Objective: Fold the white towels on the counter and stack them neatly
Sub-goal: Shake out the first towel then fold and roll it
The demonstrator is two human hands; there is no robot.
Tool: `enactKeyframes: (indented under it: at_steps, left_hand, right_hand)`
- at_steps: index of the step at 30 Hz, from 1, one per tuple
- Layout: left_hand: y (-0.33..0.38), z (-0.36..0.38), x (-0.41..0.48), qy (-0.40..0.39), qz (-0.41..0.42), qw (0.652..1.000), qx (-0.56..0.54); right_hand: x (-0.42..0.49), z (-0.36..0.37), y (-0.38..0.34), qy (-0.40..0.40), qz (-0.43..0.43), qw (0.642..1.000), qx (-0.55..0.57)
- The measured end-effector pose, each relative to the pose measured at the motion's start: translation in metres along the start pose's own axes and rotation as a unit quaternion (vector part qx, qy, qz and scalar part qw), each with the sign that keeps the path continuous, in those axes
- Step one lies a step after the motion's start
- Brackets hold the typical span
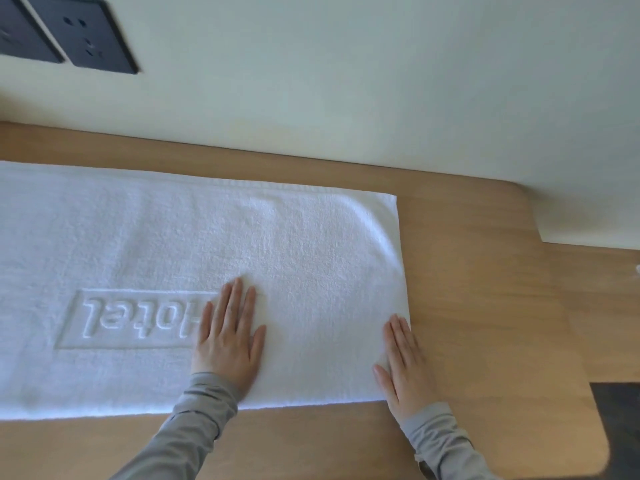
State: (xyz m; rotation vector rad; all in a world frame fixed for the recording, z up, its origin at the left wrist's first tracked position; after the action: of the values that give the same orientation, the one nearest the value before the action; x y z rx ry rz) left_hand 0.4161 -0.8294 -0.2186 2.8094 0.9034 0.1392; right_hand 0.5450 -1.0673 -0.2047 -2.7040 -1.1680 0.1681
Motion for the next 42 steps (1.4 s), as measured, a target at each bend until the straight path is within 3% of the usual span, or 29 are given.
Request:
enactKeyframes:
  at_steps: [7,11,14,17,21,24,27,32,36,39,42]
  left_hand:
    - [0.006,-0.003,0.000,-0.011,-0.035,0.999,-0.013]
    - [0.030,-0.008,-0.018,0.052,-0.141,0.987,-0.065]
    - [0.061,-0.008,-0.045,0.105,-0.265,0.947,-0.145]
    - [0.089,-0.013,-0.083,0.201,-0.445,0.843,-0.227]
    - [0.121,0.007,-0.139,0.233,-0.685,0.597,-0.347]
    - [0.151,0.029,-0.142,0.222,-0.725,0.465,-0.457]
    - [0.181,0.045,-0.132,0.201,-0.735,0.389,-0.517]
    - [0.207,0.057,-0.124,0.179,-0.743,0.357,-0.536]
    - [0.226,0.060,-0.120,0.148,-0.732,0.371,-0.552]
    - [0.231,0.055,-0.120,0.171,-0.715,0.375,-0.565]
    - [0.226,0.040,-0.122,0.196,-0.697,0.403,-0.560]
  right_hand:
    - [0.064,-0.042,0.026,0.053,0.009,0.994,0.093]
    - [0.130,-0.026,0.025,-0.004,-0.102,0.991,0.082]
    - [0.171,-0.010,0.017,-0.046,-0.166,0.983,0.055]
    - [0.216,-0.015,0.024,-0.029,-0.153,0.985,0.071]
    - [0.269,-0.026,0.053,-0.042,-0.037,0.988,0.142]
    - [0.292,-0.024,0.070,-0.091,0.038,0.974,0.203]
    - [0.306,-0.022,0.080,-0.120,0.049,0.969,0.209]
    - [0.316,-0.012,0.077,-0.213,0.025,0.963,0.165]
    - [0.321,-0.010,0.078,-0.253,0.023,0.963,0.085]
    - [0.326,-0.013,0.080,-0.275,0.017,0.957,0.087]
    - [0.327,-0.021,0.080,-0.288,0.007,0.951,0.117]
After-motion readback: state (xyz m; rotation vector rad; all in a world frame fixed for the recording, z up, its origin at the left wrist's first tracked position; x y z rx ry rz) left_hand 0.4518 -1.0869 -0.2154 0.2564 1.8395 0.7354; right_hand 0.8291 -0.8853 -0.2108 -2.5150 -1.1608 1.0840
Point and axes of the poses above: each hand's wrist, its own x-axis towards the middle knuckle, its own z-axis out of the palm, y = z × x, the point moved 8 cm from there along x, towards the middle knuckle, and after that the axes turned 8 degrees about y, right-handed, at the moved point
